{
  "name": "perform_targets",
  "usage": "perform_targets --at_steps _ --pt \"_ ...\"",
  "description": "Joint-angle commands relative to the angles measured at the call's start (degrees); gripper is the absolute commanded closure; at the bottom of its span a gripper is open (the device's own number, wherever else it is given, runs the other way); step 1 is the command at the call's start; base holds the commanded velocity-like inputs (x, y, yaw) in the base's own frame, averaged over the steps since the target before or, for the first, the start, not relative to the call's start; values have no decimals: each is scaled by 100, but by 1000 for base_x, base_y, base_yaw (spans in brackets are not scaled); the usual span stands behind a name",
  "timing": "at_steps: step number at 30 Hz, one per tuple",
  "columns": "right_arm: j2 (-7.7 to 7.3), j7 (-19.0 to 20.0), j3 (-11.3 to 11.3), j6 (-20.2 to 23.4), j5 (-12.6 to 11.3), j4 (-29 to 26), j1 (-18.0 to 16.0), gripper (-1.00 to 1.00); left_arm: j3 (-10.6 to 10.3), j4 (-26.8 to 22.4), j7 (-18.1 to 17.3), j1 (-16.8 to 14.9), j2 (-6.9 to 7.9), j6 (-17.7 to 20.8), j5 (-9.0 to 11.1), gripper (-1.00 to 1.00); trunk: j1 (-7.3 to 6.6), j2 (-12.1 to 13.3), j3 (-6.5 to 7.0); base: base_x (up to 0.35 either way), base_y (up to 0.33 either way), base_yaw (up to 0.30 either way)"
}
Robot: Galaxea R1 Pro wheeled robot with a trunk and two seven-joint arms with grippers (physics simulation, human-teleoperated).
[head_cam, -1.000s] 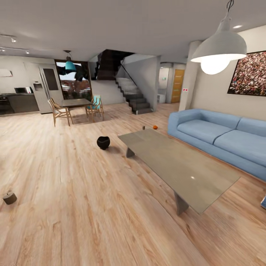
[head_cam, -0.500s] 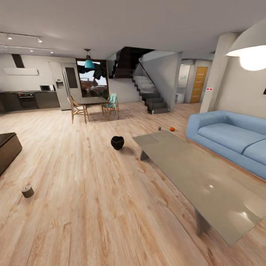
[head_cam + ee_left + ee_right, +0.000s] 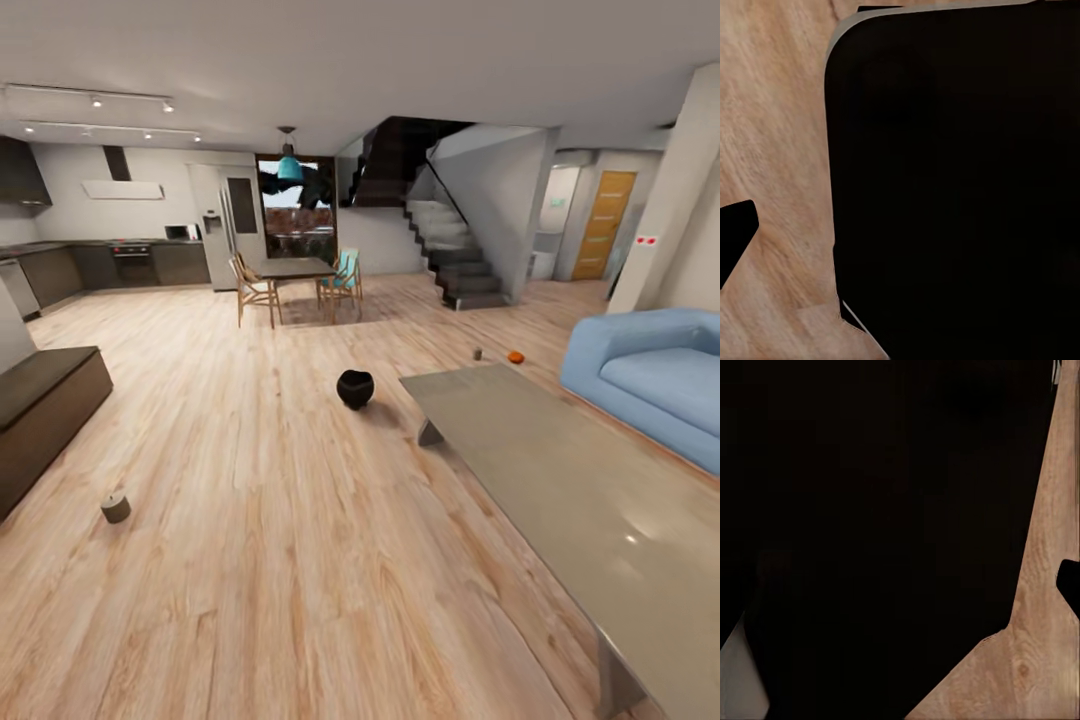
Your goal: Place each of the two pumpkins and all three candles from the living room inside a cabinet in the living room (use any cabinet), then make sure every cabinet is closed, and position the cauldron so it is next to a table in the living room.
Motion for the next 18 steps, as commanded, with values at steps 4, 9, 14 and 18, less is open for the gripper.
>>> perform_targets --at_steps 4,9,14,18 --pt "0 1 5 3 7 -2 -1 -100 -2 7 -1 -5 2 -50 -1 -100 3 -2 -26 337 0 249" --pt "0 1 5 3 7 -1 1 -100 -2 7 -1 -5 2 -57 -1 -100 3 -2 -53 337 0 243" --pt "0 1 5 3 7 1 0 -100 -2 7 -1 -5 2 -59 -1 -100 3 -2 -80 337 0 241" --pt "0 1 3 3 7 6 -1 -100 -2 9 -1 -5 2 -73 -1 -100 3 -2 -102 337 0 241"
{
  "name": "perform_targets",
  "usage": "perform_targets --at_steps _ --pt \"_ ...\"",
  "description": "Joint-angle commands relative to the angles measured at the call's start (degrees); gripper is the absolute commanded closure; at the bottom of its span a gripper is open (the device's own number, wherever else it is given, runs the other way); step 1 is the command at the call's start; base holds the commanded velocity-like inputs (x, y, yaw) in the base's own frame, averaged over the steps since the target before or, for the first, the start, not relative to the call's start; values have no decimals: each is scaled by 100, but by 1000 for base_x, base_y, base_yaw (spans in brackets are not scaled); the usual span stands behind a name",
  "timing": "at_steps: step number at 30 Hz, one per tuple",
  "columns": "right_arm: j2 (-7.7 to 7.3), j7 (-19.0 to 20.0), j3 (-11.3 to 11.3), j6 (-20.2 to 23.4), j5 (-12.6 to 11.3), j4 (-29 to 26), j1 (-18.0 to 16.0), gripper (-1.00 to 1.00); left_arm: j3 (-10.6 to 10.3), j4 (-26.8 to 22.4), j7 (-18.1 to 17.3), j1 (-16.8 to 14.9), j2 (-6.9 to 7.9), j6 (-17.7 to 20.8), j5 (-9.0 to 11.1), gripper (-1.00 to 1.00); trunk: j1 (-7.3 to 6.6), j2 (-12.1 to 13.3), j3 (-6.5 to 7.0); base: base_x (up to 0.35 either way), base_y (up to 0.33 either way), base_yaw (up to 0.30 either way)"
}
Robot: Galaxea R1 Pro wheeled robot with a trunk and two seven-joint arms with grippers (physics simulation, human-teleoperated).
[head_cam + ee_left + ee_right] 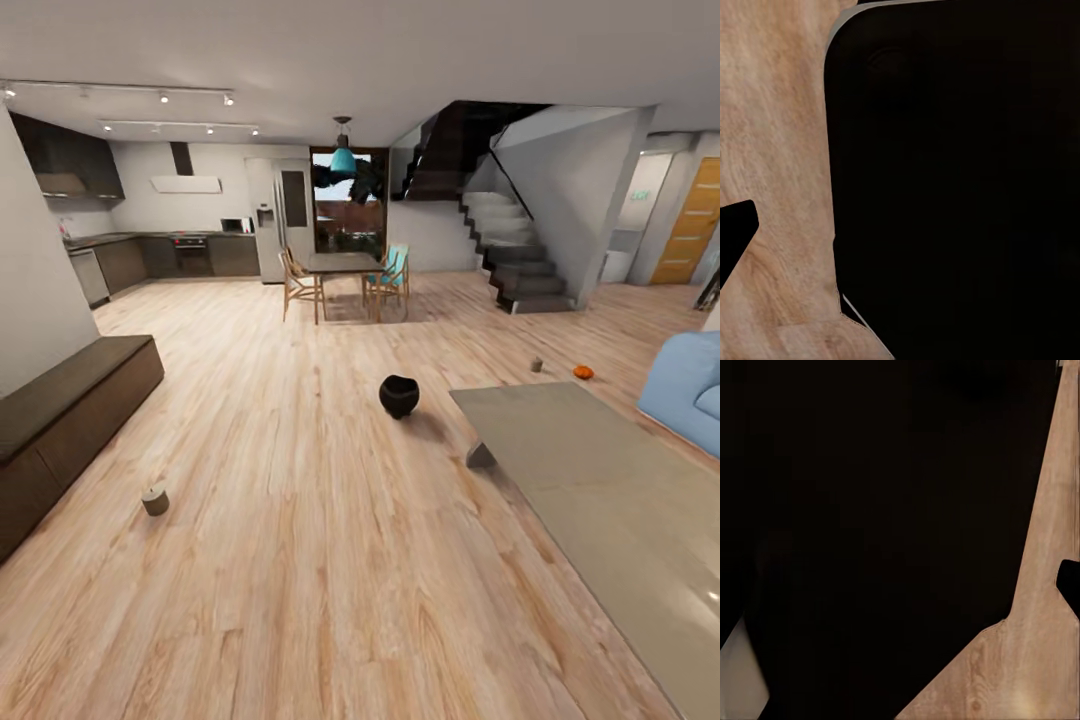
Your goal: Place each of the two pumpkins and all three candles from the living room inside a cabinet in the living room (use any cabinet), then make sure every cabinet is closed, and position the cauldron so it is next to a table in the living room.
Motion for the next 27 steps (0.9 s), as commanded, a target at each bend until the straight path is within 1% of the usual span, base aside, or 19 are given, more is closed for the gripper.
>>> perform_targets --at_steps 1,27 --pt "0 1 5 3 7 -3 -1 -100 -2 8 -1 -5 0 -26 -1 -100 3 -2 -11 337 0 241" --pt "7 1 7 3 7 -17 1 -100 -30 5 -1 -5 -3 -43 -18 -100 3 -2 -149 337 0 240"
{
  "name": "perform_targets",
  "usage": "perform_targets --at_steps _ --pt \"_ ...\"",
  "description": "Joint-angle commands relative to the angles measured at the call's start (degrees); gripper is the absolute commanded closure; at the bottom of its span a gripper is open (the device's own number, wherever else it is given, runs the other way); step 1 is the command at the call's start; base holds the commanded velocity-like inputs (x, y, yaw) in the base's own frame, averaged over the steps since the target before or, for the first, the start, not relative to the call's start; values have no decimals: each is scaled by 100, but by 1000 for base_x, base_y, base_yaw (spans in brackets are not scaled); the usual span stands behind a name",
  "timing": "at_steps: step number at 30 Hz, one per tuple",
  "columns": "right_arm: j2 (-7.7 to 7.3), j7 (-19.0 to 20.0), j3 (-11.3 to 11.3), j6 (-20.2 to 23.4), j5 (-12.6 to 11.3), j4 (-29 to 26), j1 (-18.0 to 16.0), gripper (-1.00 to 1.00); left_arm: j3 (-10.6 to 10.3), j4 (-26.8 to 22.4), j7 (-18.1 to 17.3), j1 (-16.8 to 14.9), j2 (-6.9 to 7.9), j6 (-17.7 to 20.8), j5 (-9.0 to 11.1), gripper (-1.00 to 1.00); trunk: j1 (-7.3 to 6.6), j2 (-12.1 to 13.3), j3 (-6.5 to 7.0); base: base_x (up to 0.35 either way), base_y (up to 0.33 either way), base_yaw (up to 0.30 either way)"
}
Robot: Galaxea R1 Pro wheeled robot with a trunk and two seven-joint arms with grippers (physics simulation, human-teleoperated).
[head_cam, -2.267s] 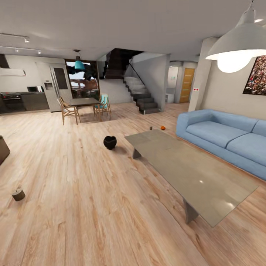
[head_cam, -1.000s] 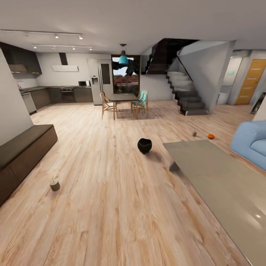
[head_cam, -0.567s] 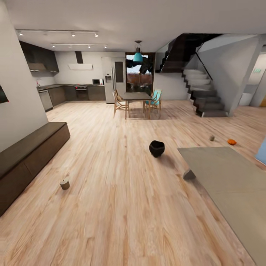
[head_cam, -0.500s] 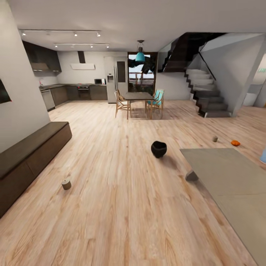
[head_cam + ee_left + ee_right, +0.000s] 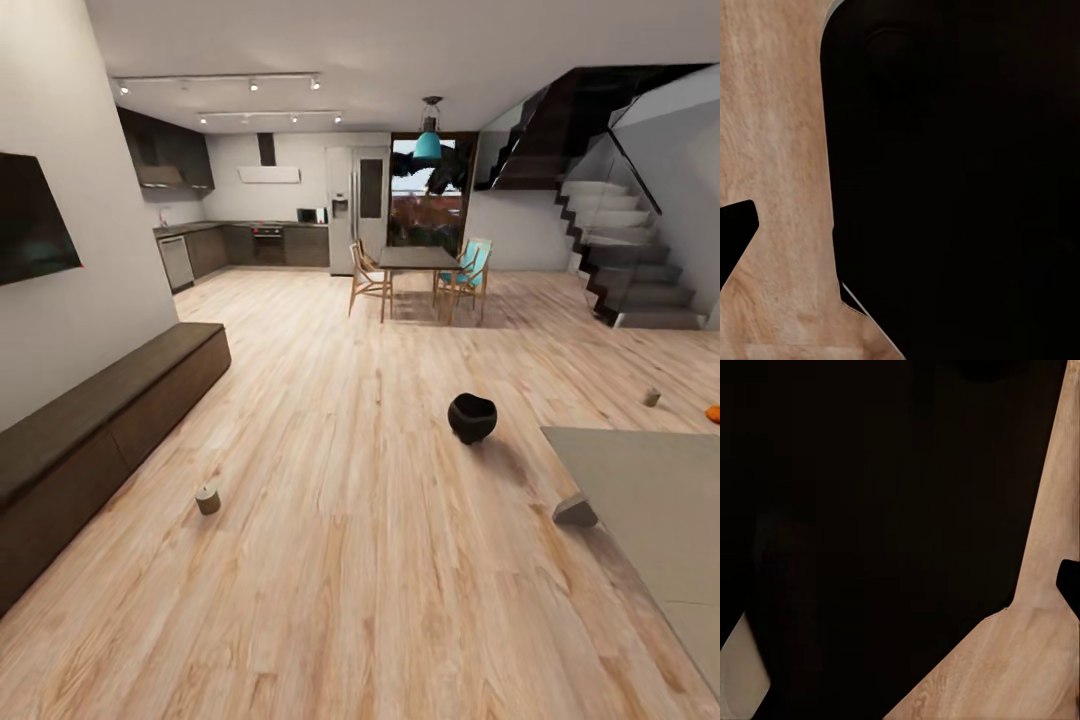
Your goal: Place each of the two pumpkins and all three candles from the living room inside a cabinet in the living room (use any cabinet), then make sure every cabinet is closed, and position the cauldron so it is next to a table in the living room.
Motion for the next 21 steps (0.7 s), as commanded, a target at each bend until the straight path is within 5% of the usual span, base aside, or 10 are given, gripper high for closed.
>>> perform_targets --at_steps 1,21 --pt "1 1 4 3 6 -5 -1 -100 -5 7 -1 -5 2 -21 -3 -100 3 -2 -8 337 0 129" --pt "-18 1 -74 12 -60 -23 -2 -100 -3 7 -1 -5 3 -21 -3 -100 3 -2 -14 337 0 17"
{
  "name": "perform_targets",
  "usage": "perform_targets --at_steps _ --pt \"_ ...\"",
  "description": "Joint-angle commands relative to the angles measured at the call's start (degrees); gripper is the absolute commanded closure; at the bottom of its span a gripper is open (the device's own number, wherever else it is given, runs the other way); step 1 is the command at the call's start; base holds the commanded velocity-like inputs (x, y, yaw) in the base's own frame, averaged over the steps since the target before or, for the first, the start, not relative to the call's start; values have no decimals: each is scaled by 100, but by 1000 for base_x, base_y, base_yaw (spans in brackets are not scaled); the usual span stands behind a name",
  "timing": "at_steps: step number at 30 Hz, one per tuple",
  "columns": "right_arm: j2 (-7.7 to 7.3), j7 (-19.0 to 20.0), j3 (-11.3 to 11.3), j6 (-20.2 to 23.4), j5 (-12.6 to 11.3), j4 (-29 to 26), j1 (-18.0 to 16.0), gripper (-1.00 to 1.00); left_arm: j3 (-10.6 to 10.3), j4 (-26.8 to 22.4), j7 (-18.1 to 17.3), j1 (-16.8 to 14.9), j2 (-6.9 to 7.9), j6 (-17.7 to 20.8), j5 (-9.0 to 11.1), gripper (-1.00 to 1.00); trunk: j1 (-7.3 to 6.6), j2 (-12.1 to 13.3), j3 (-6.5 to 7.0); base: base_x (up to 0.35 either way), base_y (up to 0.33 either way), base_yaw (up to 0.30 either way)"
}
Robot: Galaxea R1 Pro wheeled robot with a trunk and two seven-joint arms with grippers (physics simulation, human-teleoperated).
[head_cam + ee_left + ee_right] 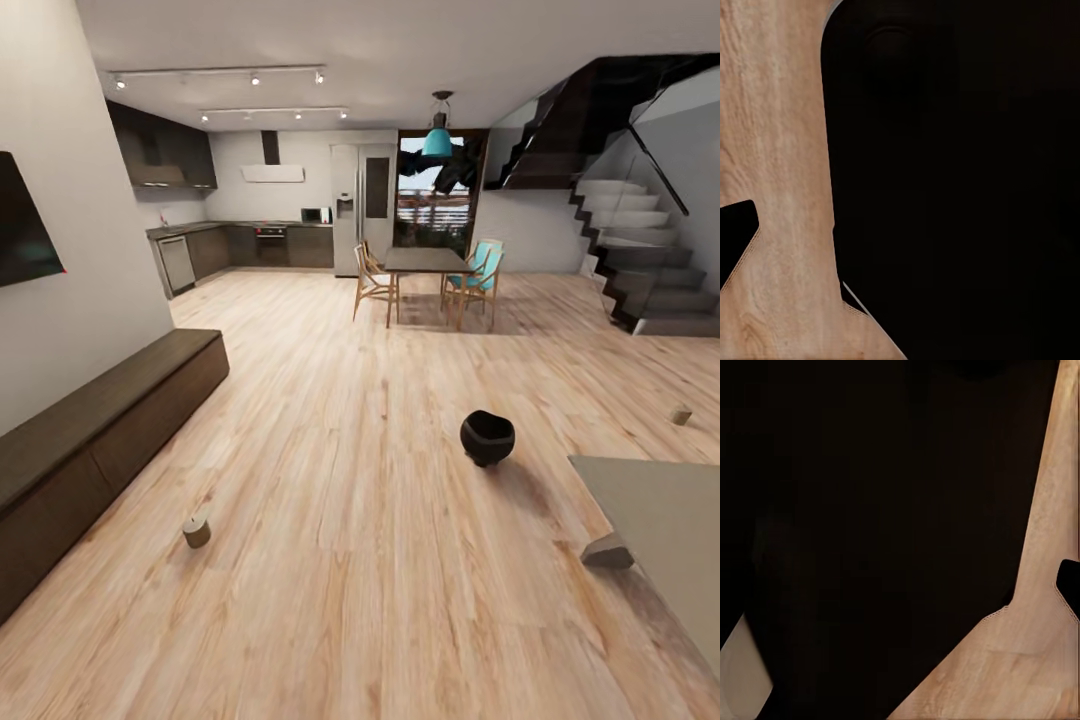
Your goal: Place each of the two pumpkins and all three candles from the living room inside a cabinet in the living room (use any cabinet), then make sure every cabinet is closed, and position the cauldron so it is next to a table in the living room.
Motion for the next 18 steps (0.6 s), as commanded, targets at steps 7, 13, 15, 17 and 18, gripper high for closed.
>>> perform_targets --at_steps 7,13,15,17,18 --pt "-3 1 0 4 -17 -9 0 -100 -4 5 -1 -3 1 -20 -3 -100 3 -2 -5 337 0 6" --pt "13 1 11 4 -19 -14 -1 -100 -4 5 -1 -3 1 -20 -3 -100 3 -2 -10 337 0 169" --pt "15 1 12 4 -19 -14 -1 -100 -4 5 -1 -3 1 -20 -3 -100 3 -2 -14 337 0 246" --pt "17 1 12 4 -19 -15 -1 -100 -4 5 -1 -3 1 -20 -3 -100 3 -2 -19 338 0 261" --pt "18 1 12 4 -19 -15 -1 -100 -4 5 -1 -3 1 -20 -3 -100 3 -2 -22 338 0 265"
